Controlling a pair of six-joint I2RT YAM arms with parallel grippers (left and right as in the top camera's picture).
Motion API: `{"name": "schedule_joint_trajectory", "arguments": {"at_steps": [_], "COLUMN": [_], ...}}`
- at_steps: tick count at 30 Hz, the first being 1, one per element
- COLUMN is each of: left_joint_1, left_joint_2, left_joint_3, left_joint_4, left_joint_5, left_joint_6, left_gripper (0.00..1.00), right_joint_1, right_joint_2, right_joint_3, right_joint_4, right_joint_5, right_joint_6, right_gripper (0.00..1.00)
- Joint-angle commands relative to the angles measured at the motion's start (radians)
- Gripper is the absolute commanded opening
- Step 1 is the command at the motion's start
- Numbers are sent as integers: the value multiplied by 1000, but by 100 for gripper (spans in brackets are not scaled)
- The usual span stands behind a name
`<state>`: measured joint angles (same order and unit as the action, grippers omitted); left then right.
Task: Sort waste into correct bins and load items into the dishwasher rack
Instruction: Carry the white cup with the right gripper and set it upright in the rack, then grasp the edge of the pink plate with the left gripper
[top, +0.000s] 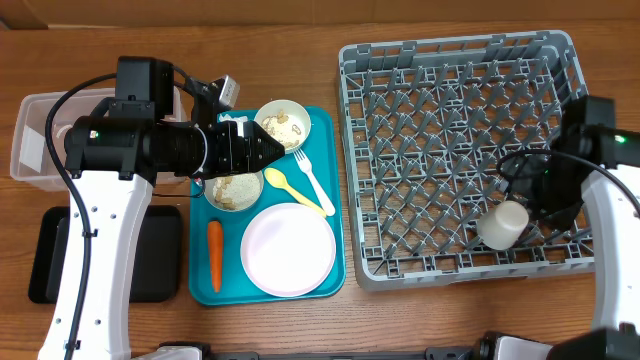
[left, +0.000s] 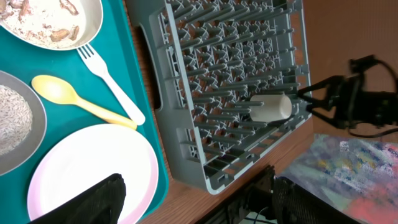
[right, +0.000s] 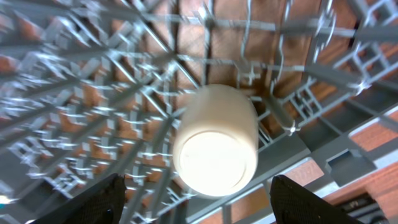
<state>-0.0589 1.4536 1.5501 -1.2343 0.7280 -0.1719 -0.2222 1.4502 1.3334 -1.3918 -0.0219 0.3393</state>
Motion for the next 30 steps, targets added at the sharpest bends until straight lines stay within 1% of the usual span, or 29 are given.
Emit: {"name": "schedule_joint_trajectory", "arguments": {"at_steps": [1, 5, 6, 8, 10, 12, 15, 16, 17, 19, 20, 21, 22, 23, 25, 30], "left_joint_1": [-1, -1, -2, -6, -23, -51, -114, -137, -159, -190, -200, -204, -203, -198, -182, -136], "left_joint_2": [-6, -6, -6, -6, -6, -6, -2, -2, -1, -1, -1, -1, -1, -1, -1, -26], "left_joint_3": [16, 16, 16, 16, 12, -5, -64, -91, -122, -181, -212, -240, -264, -281, -288, -256], "left_joint_4": [1, -4, -10, -32, -60, -75, -59, -47, -34, -26, -24, -20, -15, -11, -18, -71], "left_joint_5": [-3, -14, -30, -89, -206, -320, -410, -437, -472, -564, -605, -628, -631, -631, -632, -632], "left_joint_6": [27, 31, 31, 30, 19, -18, -72, -96, -128, -232, -285, -323, -349, -364, -367, -366], "left_gripper": [78, 79, 79, 77, 78, 78, 74, 74, 74, 73, 73, 71, 67, 64, 53, 52], "right_joint_1": [-2, 12, 28, 64, 123, 193, 312, 348, 380, 431, 451, 468, 483, 498, 534, 658], "right_joint_2": [-85, -140, -158, -187, -216, -241, -266, -268, -268, -266, -266, -264, -262, -260, -251, -189], "right_joint_3": [82, 108, 109, 110, 110, 110, 110, 110, 110, 109, 109, 109, 109, 109, 107, 107], "right_joint_4": [-13, -34, -27, -9, 21, 58, 125, 146, 165, 194, 203, 210, 218, 227, 247, 270], "right_joint_5": [-6, -48, -83, -154, -251, -302, -341, -341, -340, -339, -339, -335, -335, -335, -333, -210], "right_joint_6": [-5, -12, -36, -68, -112, -124, -115, -88, -55, -24, -24, -24, -24, -25, -25, -25], "right_gripper": [79, 78, 78, 79, 79, 79, 79, 79, 79, 80, 78, 76, 76, 73, 67, 66]}}
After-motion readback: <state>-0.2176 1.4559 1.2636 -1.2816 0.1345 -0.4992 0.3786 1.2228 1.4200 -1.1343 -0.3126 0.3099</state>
